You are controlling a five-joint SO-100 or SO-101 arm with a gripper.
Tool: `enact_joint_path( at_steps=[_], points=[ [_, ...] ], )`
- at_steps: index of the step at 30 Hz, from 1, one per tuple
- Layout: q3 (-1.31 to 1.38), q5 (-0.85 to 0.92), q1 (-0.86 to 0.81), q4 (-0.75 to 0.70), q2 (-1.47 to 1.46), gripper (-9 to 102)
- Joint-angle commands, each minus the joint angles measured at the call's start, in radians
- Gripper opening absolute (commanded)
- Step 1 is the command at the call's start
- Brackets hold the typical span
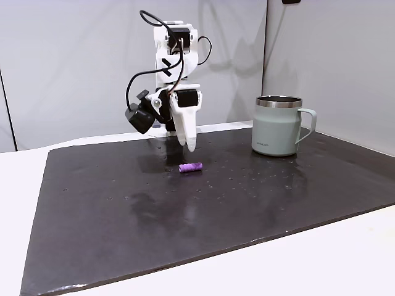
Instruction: Grasp a pengrip and put it in the cup.
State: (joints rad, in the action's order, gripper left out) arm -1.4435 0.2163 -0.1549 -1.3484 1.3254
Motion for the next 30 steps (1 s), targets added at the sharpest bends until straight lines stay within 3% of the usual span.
enact_joint_path(
  at_steps=[1, 24, 30],
  points=[
    [0.115, 0.015, -0.011, 0.025, -0.029, 24],
    [0.337, 0.048, -0.018, 0.028, -0.353, 22],
    [0.337, 0.052, -0.009, 0.037, -0.359, 16]
  ],
)
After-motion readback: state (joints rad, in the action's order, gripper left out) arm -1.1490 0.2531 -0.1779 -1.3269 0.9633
